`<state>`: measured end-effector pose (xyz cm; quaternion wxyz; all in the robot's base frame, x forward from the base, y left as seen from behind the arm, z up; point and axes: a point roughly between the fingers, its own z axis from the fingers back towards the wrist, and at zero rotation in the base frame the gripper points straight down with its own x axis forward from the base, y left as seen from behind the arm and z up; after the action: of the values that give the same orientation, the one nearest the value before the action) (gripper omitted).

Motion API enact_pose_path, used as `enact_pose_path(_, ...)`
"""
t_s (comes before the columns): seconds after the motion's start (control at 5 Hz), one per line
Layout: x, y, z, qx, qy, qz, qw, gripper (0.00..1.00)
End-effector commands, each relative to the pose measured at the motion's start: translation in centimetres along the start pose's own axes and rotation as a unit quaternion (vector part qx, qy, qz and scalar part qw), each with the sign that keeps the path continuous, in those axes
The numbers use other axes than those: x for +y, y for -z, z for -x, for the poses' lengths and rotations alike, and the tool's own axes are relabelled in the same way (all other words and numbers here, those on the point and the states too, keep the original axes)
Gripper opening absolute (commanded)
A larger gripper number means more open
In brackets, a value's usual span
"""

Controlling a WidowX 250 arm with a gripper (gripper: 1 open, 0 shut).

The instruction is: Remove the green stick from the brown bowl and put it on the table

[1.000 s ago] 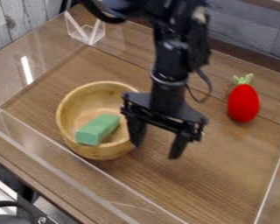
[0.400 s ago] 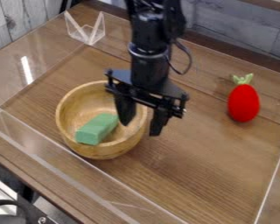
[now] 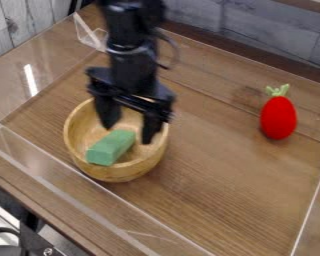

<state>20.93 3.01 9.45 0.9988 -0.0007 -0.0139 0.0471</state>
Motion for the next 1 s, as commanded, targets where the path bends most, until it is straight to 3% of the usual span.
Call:
enact_pose_path(0.0,2.4,-0.8,0.6,-0.03,0.0,-0.007,0.9995,1.0)
enact_pose_path(0.4,4.6,1.3,-2.9,-0.041,-0.006,-0.011,0.9991,1.0)
enact_pose_path(0.8,3.6,3.1,-1.8,-0.037,0.002,-0.012,0.9992,1.0)
